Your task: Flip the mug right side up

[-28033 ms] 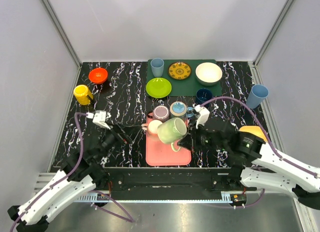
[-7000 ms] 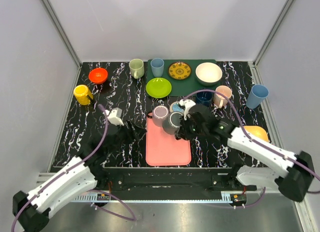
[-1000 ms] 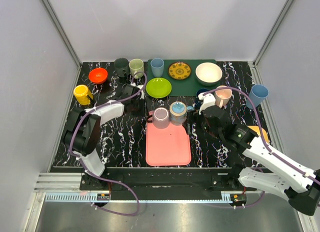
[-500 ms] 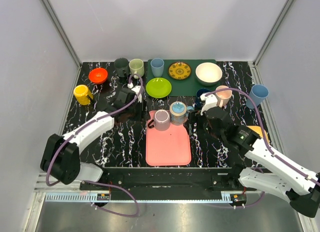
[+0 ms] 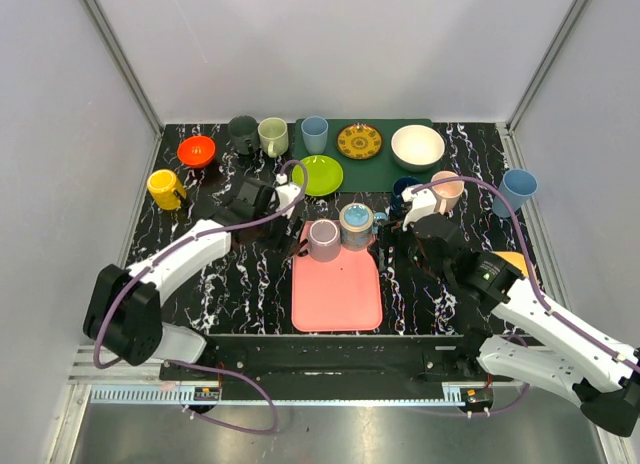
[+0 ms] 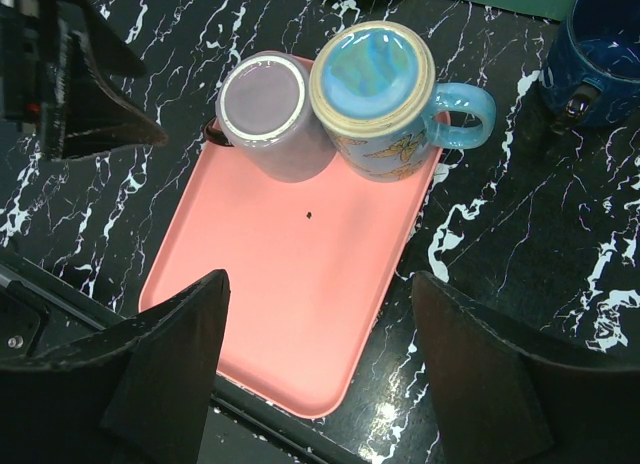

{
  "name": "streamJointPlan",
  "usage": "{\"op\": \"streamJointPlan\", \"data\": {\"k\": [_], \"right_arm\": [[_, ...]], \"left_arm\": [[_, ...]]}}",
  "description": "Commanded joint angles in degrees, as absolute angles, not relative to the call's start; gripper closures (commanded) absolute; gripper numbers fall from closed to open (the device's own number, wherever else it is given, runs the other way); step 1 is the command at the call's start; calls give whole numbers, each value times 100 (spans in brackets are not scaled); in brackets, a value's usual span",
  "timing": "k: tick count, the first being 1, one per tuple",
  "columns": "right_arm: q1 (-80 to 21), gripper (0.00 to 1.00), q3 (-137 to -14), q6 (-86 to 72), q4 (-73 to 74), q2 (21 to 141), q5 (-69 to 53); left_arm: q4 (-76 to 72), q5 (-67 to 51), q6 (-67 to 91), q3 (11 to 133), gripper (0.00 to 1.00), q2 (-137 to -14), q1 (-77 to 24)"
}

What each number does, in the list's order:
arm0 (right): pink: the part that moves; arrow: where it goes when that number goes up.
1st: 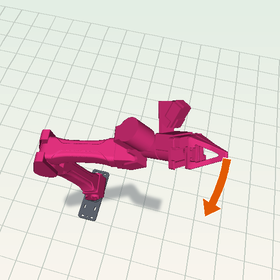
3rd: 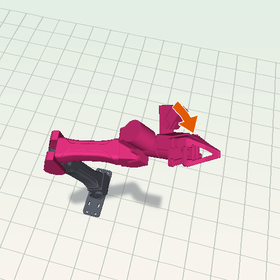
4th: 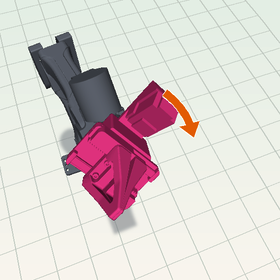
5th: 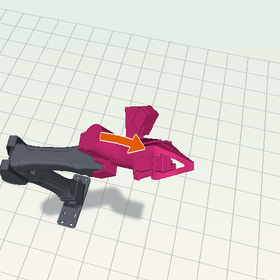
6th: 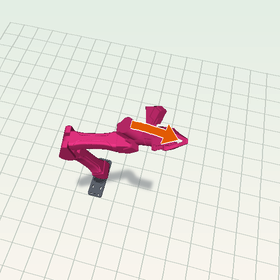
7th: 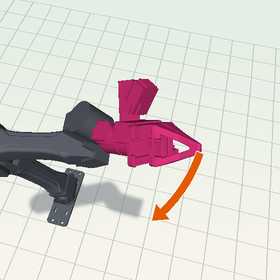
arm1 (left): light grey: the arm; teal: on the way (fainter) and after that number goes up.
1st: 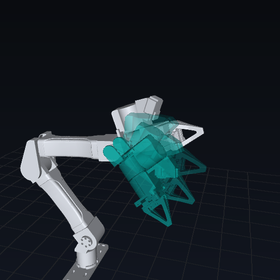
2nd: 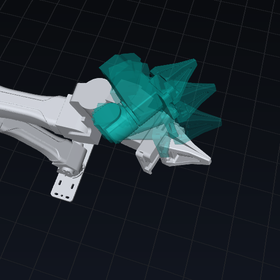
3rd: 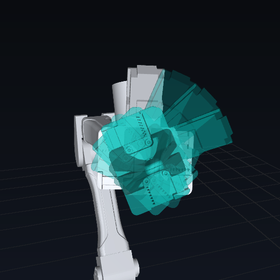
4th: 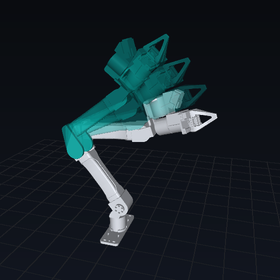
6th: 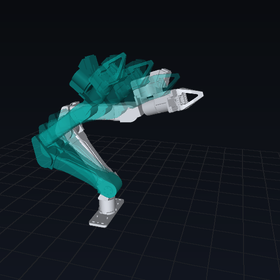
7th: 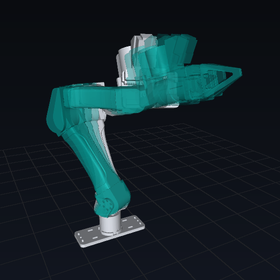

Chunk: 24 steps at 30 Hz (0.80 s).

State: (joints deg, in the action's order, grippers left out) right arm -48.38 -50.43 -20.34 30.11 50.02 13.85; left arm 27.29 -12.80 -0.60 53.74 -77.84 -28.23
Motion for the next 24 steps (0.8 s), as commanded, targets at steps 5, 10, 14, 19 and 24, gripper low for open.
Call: {"op": "streamJointPlan", "data": {"k": [5,10,14,19,24], "right_arm": [[-4869,21,-5036,-1872,2900,4966,1362],[-4869,21,-5010,-1811,2927,4975,1397],[-4869,21,-5018,-1714,2935,5054,1433],[-4869,20,-5027,-1609,2953,5115,1529],[-4869,20,-5027,-1591,2900,5229,1512]], "left_arm": [[2505,-1732,-1107,5914,21,-8472,-2865],[2522,-1819,-1345,6301,21,-8885,-2865],[2557,-1924,-1433,6556,22,-9306,-2900],[2628,-1995,-1555,6618,24,-9589,-3014],[2672,-2056,-1564,6794,31,-9817,-3023]]}}
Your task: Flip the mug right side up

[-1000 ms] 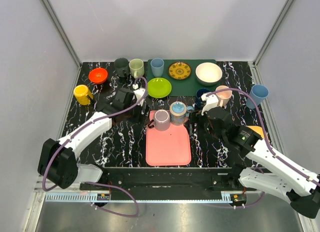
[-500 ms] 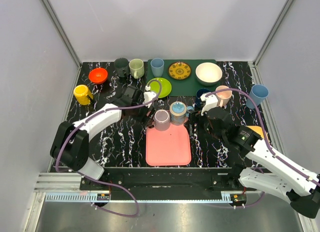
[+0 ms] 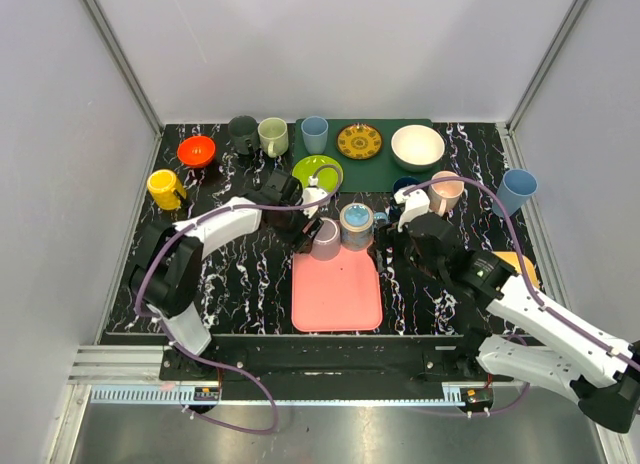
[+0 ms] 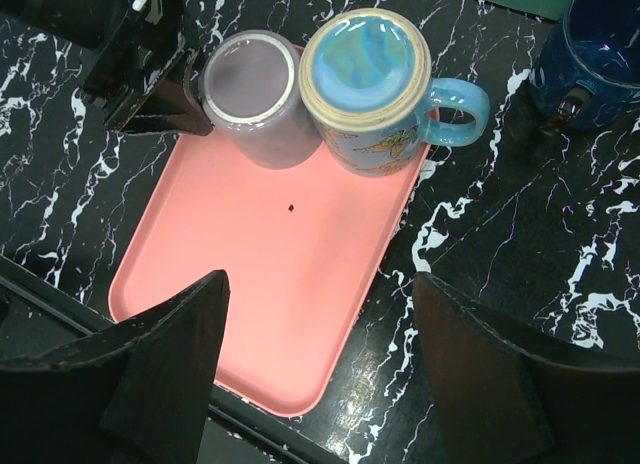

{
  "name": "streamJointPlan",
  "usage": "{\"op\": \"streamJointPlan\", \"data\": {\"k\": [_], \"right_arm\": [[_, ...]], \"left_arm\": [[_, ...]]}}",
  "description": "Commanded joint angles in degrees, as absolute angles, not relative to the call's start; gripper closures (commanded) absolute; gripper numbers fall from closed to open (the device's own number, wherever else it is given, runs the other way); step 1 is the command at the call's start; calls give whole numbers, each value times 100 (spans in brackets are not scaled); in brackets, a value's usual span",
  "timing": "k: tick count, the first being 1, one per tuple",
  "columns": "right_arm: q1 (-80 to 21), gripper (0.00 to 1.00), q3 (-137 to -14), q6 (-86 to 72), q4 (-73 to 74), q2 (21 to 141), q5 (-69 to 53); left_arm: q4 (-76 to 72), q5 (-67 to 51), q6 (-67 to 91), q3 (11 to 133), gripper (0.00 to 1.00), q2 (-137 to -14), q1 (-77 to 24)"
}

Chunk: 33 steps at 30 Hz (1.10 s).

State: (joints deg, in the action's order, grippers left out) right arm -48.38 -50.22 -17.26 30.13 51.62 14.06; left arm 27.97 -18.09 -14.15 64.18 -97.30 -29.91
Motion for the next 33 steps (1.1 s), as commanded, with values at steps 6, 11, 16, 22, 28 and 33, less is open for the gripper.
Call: {"op": "streamJointPlan", "data": {"k": [6,11,16,22,28,33], "right_arm": [[-4869,20,-5001,-1556,2883,5247,1512],[-4869,20,-4975,-1564,2865,5247,1503],[-4869,20,-4966,-1600,2848,5247,1450],[-4869,21,-5001,-1722,2795,5247,1319],[-4869,21,-5115,-1837,2830,5168,1082],[-4869,22,-5177,-1959,2585,5028,230]], "left_arm": [[2733,-2197,-1556,6900,50,-9958,-3023],[2733,-2285,-1503,6821,68,-9897,-3032],[2725,-2215,-1424,6627,97,-9686,-3041],[2689,-1900,-1170,6355,100,-9203,-3067],[3032,-1267,-835,6188,100,-8001,-3286],[3243,-844,-168,6144,100,-6945,-3428]]}}
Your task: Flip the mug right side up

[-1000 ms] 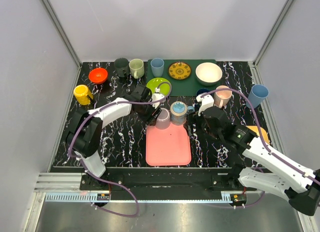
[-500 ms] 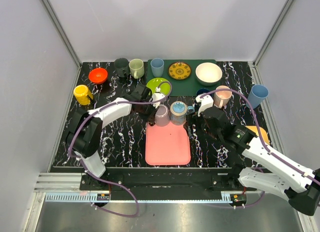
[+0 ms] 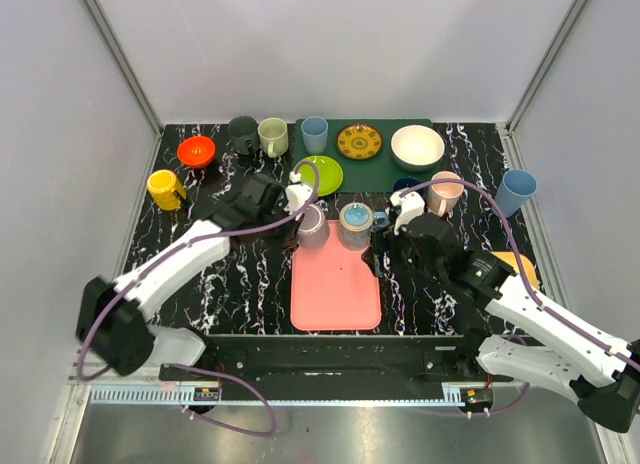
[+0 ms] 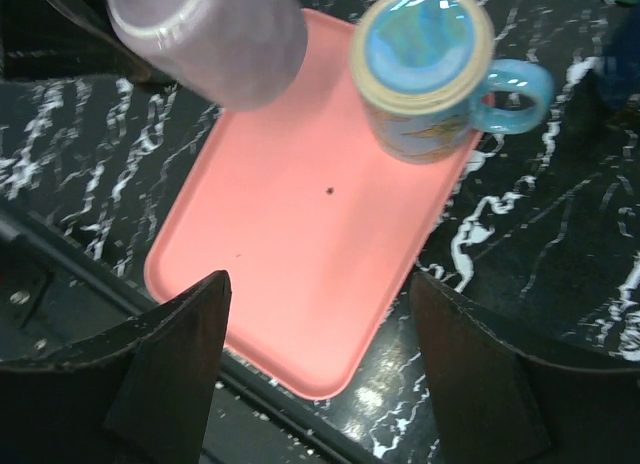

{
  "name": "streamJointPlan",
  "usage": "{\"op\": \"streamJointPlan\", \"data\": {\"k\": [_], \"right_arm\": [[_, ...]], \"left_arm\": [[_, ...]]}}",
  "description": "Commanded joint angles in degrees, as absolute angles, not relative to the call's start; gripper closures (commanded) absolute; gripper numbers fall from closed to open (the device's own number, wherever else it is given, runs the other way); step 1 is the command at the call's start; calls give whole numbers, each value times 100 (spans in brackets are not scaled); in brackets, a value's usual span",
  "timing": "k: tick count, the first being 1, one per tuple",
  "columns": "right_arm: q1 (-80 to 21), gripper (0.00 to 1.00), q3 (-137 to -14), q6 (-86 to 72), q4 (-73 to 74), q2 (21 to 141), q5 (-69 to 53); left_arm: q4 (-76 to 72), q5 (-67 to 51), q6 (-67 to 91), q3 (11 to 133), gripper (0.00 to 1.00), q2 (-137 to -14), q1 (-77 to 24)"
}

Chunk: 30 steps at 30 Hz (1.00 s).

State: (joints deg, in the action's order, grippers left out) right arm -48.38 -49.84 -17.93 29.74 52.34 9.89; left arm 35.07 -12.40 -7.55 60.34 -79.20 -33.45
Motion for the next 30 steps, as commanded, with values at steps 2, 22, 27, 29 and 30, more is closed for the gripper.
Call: {"op": "streamJointPlan", "data": {"k": [2,22,27,29,30], "right_arm": [[-4869,21,-5133,-2161,2225,4957,-217],[-4869,12,-5203,-3797,-147,5159,-1960],[-4860,16,-5089,-3832,-868,5186,-1855],[-4861,18,-5106,-3832,-1019,5203,-1802],[-4852,18,-5115,-3815,-1150,5212,-1810]], "left_arm": [[2859,-914,365,6004,100,-6427,-3428],[-5175,-3261,6107,3419,100,-4764,-3419],[-5958,-3208,6512,3156,100,-4895,-3419],[-6204,-3243,6662,3112,100,-4948,-3419],[-6240,-3252,6697,3077,100,-4966,-3428]]}}
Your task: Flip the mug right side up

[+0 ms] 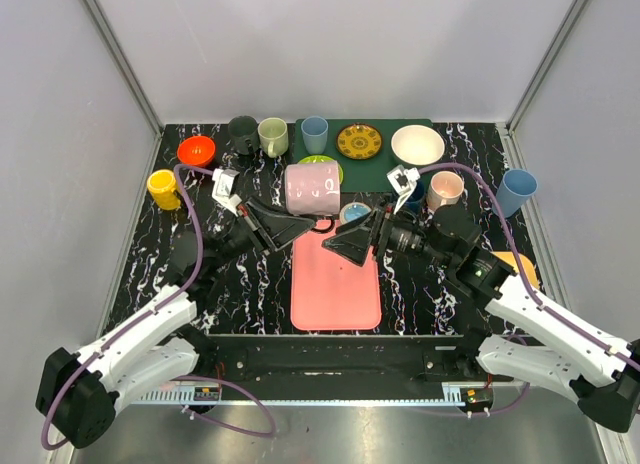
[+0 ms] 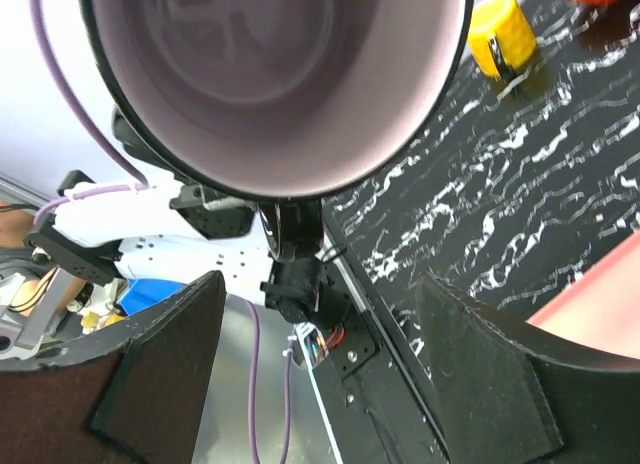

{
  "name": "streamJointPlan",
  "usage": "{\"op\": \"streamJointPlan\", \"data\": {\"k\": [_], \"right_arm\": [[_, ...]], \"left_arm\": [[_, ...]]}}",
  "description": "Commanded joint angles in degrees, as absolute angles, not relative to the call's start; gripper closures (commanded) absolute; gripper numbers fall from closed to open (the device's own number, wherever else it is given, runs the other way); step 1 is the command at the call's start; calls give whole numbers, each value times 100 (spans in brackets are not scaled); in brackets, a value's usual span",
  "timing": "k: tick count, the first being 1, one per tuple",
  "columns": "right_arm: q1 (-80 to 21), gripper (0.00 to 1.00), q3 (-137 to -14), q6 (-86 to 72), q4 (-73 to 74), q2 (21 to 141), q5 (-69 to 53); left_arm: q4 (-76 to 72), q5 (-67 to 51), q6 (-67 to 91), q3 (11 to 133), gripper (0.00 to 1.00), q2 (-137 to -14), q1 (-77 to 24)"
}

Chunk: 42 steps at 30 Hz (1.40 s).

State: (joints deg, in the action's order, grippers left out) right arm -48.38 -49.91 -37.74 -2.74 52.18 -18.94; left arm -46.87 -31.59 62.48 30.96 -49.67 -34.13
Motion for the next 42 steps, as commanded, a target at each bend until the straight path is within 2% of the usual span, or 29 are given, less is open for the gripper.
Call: {"op": "streamJointPlan", "data": {"k": [1,5,12,16,20,23,26,29,32,34,36,42], "right_arm": [[-4843,19,-5133,-3814,-1221,5238,-1837],[-4773,23,-5325,-3832,-1336,5405,-2082],[-4694,37,-5449,-3920,-1502,5774,-2355],[-4597,51,-5528,-4008,-1643,5958,-2636],[-4430,59,-5590,-4148,-1862,6082,-2979],[-4307,61,-5660,-4332,-1968,6240,-3357],[-4272,54,-5695,-4438,-1978,6319,-3568],[-4263,53,-5739,-4430,-1908,6363,-3603],[-4263,68,-5836,-4421,-1776,6495,-3674],[-4263,88,-5819,-4465,-1793,6530,-3665],[-4254,100,-5801,-4482,-1776,6522,-3648],[-4219,100,-5669,-4299,-1574,6180,-3411]], "left_arm": [[-6249,-3252,6715,3067,100,-4966,-3419],[-6205,-3305,6697,3050,100,-4957,-3428],[-6126,-3401,6688,3015,100,-4992,-3437],[-5828,-3524,6540,3058,100,-5019,-3480],[-5783,-3761,6495,3111,100,-5132,-3516],[-5766,-3814,6469,3094,100,-5185,-3533],[-5801,-3823,6451,3067,100,-5203,-3559],[-5801,-3814,6416,3076,100,-5229,-3586],[-5801,-3806,6381,3102,100,-5291,-3656],[-5801,-3806,6363,3111,100,-5317,-3700],[-5801,-3823,6346,3111,100,-5326,-3718],[-5513,-3797,6197,3085,100,-5274,-3718]]}}
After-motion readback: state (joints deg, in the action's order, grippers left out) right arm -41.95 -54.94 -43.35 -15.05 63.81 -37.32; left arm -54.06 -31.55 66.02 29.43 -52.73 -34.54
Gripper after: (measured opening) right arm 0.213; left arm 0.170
